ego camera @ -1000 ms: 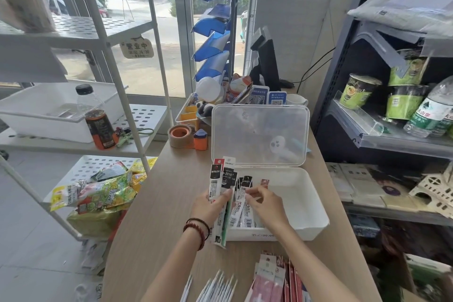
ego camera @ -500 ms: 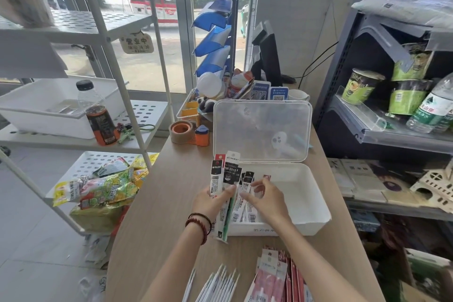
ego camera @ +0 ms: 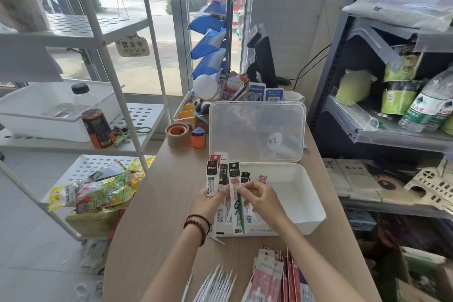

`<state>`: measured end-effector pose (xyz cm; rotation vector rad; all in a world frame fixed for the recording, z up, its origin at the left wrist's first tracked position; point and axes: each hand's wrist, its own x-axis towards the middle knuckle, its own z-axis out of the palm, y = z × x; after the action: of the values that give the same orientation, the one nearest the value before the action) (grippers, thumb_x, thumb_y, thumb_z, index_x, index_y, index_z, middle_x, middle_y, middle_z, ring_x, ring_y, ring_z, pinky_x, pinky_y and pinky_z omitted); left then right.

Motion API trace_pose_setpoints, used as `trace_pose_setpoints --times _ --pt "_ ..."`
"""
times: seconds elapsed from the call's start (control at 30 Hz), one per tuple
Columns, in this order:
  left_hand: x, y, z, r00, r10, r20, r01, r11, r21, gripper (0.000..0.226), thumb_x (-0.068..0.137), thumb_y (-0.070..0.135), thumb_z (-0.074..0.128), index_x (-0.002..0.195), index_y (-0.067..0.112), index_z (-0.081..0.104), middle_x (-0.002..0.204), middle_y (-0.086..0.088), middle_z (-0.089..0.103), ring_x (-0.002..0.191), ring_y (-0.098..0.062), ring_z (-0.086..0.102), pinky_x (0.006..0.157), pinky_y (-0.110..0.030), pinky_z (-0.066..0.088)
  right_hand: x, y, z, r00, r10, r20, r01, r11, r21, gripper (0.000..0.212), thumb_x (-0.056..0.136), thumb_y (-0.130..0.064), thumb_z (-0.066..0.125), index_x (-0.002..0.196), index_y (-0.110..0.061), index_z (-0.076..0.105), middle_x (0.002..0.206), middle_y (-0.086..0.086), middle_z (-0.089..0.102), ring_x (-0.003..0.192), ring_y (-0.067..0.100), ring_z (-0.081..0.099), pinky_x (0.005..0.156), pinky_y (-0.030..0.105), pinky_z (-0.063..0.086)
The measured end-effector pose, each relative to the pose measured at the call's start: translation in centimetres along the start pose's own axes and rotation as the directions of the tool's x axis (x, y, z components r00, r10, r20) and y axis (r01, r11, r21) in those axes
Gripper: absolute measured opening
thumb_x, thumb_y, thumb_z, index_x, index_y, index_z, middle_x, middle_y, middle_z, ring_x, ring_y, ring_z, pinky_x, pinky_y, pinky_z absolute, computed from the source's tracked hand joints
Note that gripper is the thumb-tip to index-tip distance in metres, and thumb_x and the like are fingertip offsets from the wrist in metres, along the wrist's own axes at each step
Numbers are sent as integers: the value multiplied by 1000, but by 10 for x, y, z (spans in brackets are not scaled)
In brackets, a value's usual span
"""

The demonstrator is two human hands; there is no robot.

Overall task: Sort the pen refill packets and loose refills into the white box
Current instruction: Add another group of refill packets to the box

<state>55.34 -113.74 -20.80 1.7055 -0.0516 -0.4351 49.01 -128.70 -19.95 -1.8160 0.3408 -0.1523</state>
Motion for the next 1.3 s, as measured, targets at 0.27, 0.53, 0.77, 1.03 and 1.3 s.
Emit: trace_pose_setpoints --times 0.27,0.53,0.77,1.03,1.3 --pt "5 -6 0 1000 -7 1 7 999 51 22 79 42 69 87 23 73 83 5 75 83 -13 70 82 -36 56 6 4 -1 995 72 -62 -66 993 97 28 101 -33 45 99 -5 48 91 -3 76 77 28 66 60 32 50" --pt "6 -5 0 1000 -14 -1 14 999 37 22 79 40 70 89 21 73 83 6 75 84 -12 71 81 -34 55 10 12 2 963 -3 -270 -24 995 -95 7 90 -25 67 95 -20 65 90 -7 67 81 0 60 66 5 47" --pt "3 0 -1 1000 -10 -3 10 999 47 27 83 44 64 90 19 69 84 3 75 79 -12 71 67 -28 54 14 22 3 985 95 -144 -135 944 -300 44 91 -13 65 131 -26 54 108 0 65 93 11 63 86 26 54" --pt "-4 5 -2 999 -33 -6 32 992 -120 24 89 29 59 104 10 60 84 -2 75 76 -18 72 75 -42 58 11 19 6 986 23 -167 -109 846 -522 54 90 -24 68 140 -24 49 143 -3 44 125 15 50 104 27 39" --pt "-17 17 -10 999 -30 13 32 980 -194 18 84 26 67 97 17 58 78 6 63 67 -2 58 45 -14 41 7 2 0 978 -69 -196 5 950 -312 31 91 -41 62 117 -25 65 113 -6 57 93 5 57 80 12 44"
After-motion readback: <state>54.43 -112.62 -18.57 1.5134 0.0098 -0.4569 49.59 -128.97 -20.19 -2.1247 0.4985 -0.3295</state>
